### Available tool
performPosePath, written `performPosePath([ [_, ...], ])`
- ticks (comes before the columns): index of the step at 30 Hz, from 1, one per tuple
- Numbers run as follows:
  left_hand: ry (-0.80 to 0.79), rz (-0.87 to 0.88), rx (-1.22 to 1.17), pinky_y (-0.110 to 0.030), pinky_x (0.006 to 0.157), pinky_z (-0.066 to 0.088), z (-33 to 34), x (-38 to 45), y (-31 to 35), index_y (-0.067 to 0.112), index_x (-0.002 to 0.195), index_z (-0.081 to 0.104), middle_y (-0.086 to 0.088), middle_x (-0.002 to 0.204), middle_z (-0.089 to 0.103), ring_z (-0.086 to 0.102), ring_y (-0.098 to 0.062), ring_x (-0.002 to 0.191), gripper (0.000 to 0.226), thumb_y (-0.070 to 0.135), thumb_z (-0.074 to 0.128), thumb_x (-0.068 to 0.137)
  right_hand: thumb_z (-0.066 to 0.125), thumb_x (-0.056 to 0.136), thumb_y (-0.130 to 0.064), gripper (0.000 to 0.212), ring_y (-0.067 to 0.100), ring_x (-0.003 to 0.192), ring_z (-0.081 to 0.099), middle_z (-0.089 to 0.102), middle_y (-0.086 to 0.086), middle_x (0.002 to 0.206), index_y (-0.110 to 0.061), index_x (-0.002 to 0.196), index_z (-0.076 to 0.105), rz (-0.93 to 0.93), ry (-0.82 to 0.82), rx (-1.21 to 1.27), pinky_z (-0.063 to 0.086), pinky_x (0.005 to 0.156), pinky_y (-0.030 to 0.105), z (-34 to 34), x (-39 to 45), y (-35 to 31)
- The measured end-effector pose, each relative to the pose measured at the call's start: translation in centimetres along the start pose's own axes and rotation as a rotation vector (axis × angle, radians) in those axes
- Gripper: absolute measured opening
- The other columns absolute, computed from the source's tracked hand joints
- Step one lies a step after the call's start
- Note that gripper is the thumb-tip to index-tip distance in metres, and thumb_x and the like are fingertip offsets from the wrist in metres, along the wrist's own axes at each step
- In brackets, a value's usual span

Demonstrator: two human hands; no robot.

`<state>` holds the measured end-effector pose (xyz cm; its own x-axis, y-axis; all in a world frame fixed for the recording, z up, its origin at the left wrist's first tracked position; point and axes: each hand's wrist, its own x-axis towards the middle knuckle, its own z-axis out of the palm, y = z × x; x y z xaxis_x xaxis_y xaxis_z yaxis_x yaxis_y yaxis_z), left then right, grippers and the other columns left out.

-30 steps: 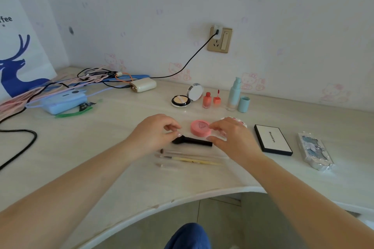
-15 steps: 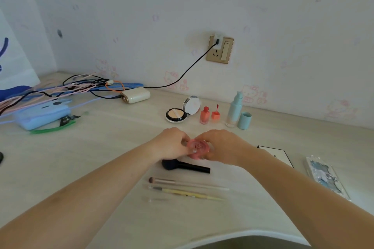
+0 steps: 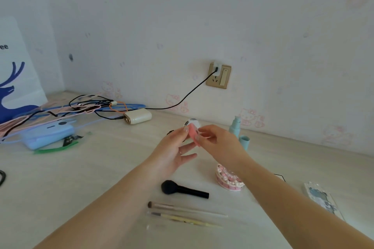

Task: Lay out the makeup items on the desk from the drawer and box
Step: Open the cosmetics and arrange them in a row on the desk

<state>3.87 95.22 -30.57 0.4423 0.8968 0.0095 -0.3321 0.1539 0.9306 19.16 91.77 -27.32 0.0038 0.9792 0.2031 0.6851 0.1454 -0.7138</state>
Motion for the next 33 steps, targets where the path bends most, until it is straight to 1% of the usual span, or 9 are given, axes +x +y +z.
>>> performPosePath([
  [3,0.008,0.034,-0.188,-0.036,0.077,0.057,0.9,-0.4,-0.3,0.020,0.100,0.073,-0.004,0.109,0.072,0.070,-0.021,0.099,0.029,0.039,0.052,0.093,0.042,0.084,-0.068,0.044,0.002,0.093,0.062,0.067,-0.015,0.100,-0.036,0.107,0.061,-0.079,0.065,-0.182,0.052,0.084,0.027,0.1,-0.6,-1.5],
  [7,0.037,0.036,-0.308,-0.033,0.068,0.057,1.7,-0.8,-0.2,0.014,0.098,0.073,-0.008,0.101,0.072,0.072,-0.020,0.081,0.030,0.036,0.053,0.093,0.033,0.094,-0.056,0.041,0.016,0.085,0.065,0.067,-0.006,0.091,-0.026,0.104,0.059,-0.267,0.116,-0.604,0.052,0.078,0.034,-0.1,-1.0,-2.3],
  [12,0.016,0.052,-0.323,-0.033,0.071,0.058,2.0,-1.3,0.3,0.014,0.102,0.071,-0.006,0.103,0.073,0.071,-0.023,0.094,0.030,0.037,0.055,0.093,0.020,0.097,-0.054,0.047,0.017,0.084,0.065,0.067,-0.006,0.091,-0.026,0.106,0.056,-0.350,0.162,-0.765,0.054,0.070,0.036,-0.7,-1.2,-3.1],
  [17,0.020,0.055,-0.325,-0.034,0.070,0.057,2.2,-1.7,0.5,0.017,0.090,0.074,-0.004,0.096,0.074,0.072,-0.022,0.090,0.031,0.038,0.052,0.095,0.018,0.099,-0.047,0.048,0.021,0.079,0.066,0.066,-0.003,0.089,-0.019,0.102,0.056,-0.380,0.209,-0.902,0.051,0.063,0.033,-0.4,-1.2,-3.7],
  [21,0.041,0.012,-0.346,-0.033,0.066,0.058,2.2,-2.2,0.6,0.017,0.087,0.075,-0.004,0.094,0.074,0.072,-0.025,0.087,0.033,0.036,0.050,0.096,0.014,0.098,-0.041,0.052,0.025,0.065,0.065,0.065,0.002,0.077,-0.011,0.093,0.057,-0.447,0.246,-1.022,0.045,0.052,0.030,-0.6,-1.7,-4.1],
  [26,0.070,-0.031,-0.305,-0.037,0.062,0.059,1.1,-2.8,0.8,0.014,0.114,0.058,-0.009,0.092,0.076,0.072,-0.029,0.090,0.036,0.042,0.040,0.098,0.033,0.097,-0.031,0.031,0.023,0.070,0.064,0.068,0.004,0.078,-0.013,0.096,0.058,-0.202,0.177,-0.605,0.052,0.066,0.036,-2.2,-0.6,-3.7],
  [28,0.097,0.014,-0.247,-0.036,0.061,0.060,0.5,-3.0,1.2,0.024,0.116,0.054,-0.009,0.093,0.076,0.072,-0.031,0.088,0.027,0.038,0.037,0.100,0.039,0.095,-0.026,0.028,0.012,0.068,0.067,0.071,-0.003,0.075,-0.011,0.094,0.062,-0.085,0.153,-0.400,0.054,0.066,0.031,-2.3,-0.2,-3.6],
  [30,0.132,0.066,-0.161,-0.036,0.062,0.059,0.2,-3.2,1.5,0.032,0.115,0.055,-0.008,0.105,0.072,0.072,-0.033,0.087,0.025,0.034,0.034,0.102,0.042,0.093,-0.023,0.025,0.003,0.061,0.067,0.070,-0.010,0.067,-0.013,0.090,0.065,0.041,0.122,-0.143,0.056,0.066,0.028,-2.1,0.0,-3.2],
  [33,0.130,0.086,-0.045,-0.036,0.064,0.059,-0.1,-3.6,1.7,0.034,0.110,0.060,-0.006,0.114,0.065,0.073,-0.030,0.087,0.027,0.034,0.034,0.101,0.042,0.091,-0.020,0.024,0.006,0.064,0.070,0.071,-0.011,0.065,-0.014,0.088,0.065,0.117,0.086,0.024,0.059,0.066,0.028,-1.9,0.1,-2.9],
])
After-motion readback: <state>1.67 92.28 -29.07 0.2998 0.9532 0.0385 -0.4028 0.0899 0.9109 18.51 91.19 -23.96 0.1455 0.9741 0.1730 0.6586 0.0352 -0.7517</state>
